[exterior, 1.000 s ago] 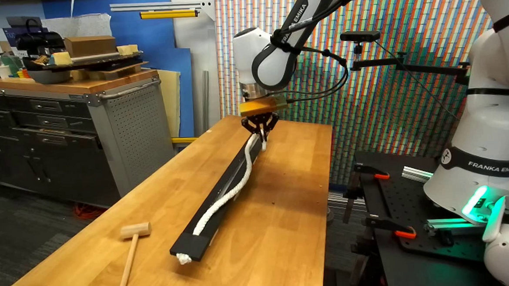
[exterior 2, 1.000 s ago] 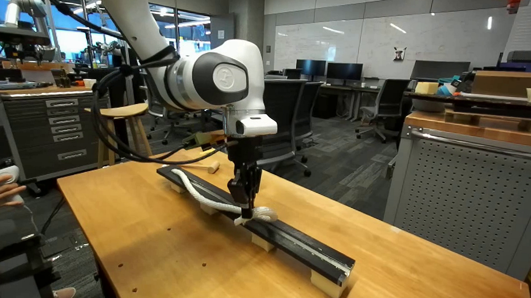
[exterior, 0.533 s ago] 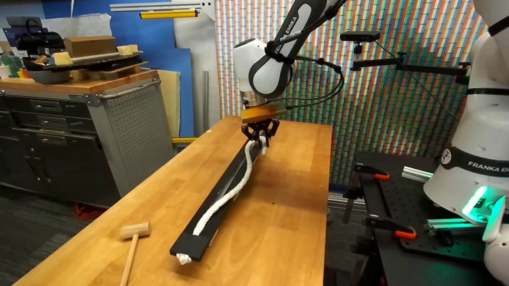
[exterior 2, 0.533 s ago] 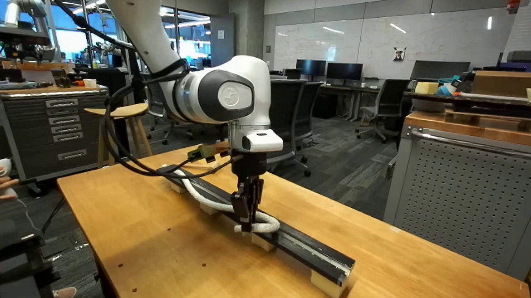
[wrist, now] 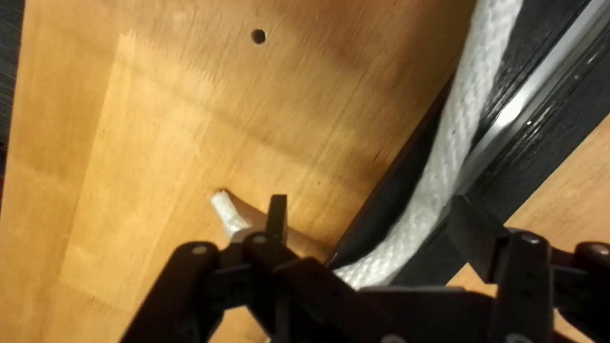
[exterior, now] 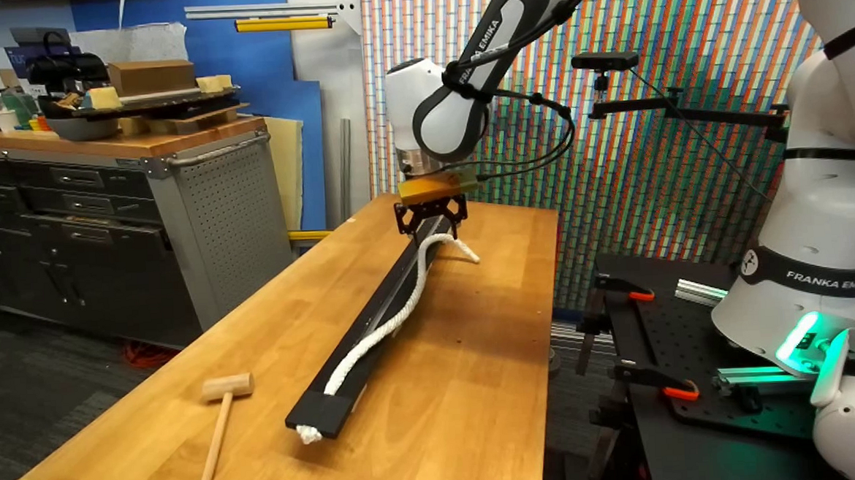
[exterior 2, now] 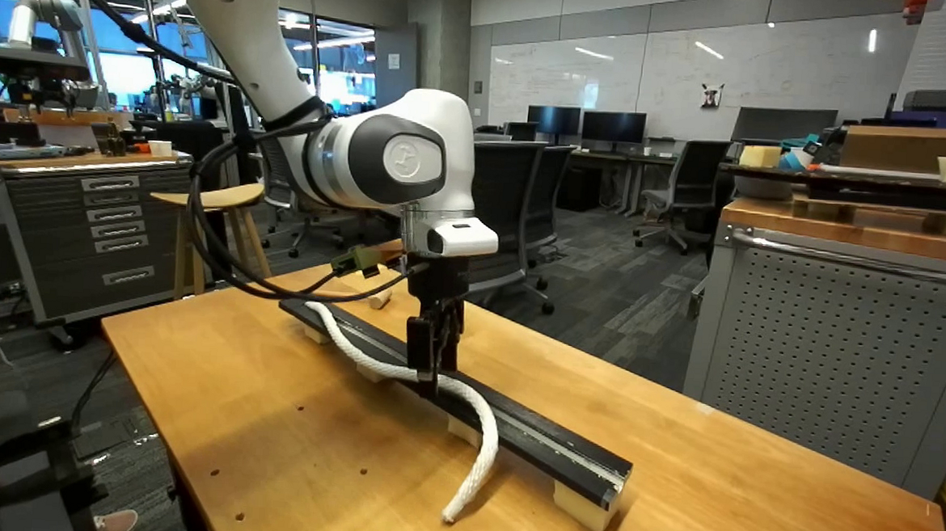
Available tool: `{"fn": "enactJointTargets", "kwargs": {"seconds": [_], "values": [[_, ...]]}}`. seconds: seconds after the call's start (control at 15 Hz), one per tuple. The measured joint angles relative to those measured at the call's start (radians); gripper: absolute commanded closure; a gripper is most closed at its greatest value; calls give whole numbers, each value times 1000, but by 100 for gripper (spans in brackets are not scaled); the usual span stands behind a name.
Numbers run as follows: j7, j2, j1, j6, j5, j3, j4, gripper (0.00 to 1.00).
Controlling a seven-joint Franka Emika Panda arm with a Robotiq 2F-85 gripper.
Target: Align the rope with the black object.
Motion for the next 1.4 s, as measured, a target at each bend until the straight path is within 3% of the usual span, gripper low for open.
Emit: {"fn": "enactJointTargets", "kwargs": {"seconds": [0.47, 0.93, 1.4], "values": [[-41, -32, 87, -17, 4, 69, -17, 0], [-54, -31, 82, -17, 4, 64, -18, 0], [165, -28, 86, -14, 27, -29, -38, 0]]}}
